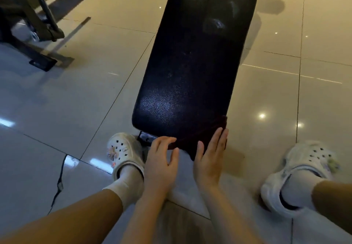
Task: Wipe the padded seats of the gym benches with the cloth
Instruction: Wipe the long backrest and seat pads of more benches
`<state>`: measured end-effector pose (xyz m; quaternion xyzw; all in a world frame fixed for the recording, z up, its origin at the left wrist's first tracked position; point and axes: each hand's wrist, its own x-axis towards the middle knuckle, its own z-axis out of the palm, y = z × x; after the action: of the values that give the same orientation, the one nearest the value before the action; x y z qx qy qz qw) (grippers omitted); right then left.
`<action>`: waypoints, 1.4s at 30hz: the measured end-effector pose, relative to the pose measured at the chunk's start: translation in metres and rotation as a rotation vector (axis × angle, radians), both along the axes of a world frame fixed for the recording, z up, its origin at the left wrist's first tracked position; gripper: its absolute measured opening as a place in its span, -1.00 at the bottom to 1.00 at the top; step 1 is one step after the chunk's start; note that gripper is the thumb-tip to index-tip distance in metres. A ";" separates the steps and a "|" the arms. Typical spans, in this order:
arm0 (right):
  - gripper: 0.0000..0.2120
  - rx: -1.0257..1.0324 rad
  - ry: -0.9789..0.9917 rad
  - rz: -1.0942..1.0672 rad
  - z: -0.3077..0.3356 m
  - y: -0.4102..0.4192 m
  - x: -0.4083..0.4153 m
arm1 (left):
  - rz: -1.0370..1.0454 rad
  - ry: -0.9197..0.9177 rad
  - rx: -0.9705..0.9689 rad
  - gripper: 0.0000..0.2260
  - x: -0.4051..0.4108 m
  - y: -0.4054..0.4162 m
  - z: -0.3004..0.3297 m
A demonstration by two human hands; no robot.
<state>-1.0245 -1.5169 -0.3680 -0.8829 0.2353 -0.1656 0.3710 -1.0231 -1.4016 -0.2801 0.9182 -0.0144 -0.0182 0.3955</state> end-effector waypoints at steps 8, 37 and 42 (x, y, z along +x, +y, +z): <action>-0.65 0.176 -0.208 -0.015 0.026 -0.050 0.022 | -0.007 0.085 0.151 -0.68 0.017 -0.014 -0.020; -0.89 -0.092 0.351 0.479 0.298 -0.145 -0.001 | -0.023 -0.212 -0.257 -0.92 -0.022 -0.044 0.093; -0.77 0.145 0.250 0.416 0.302 -0.153 -0.019 | -0.152 -0.250 -0.116 -0.88 -0.023 -0.038 0.115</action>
<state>-1.0439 -1.6697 -0.0661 -0.8970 0.1039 0.0423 0.4276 -1.0461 -1.4394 -0.1650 0.8852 -0.1341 0.0673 0.4405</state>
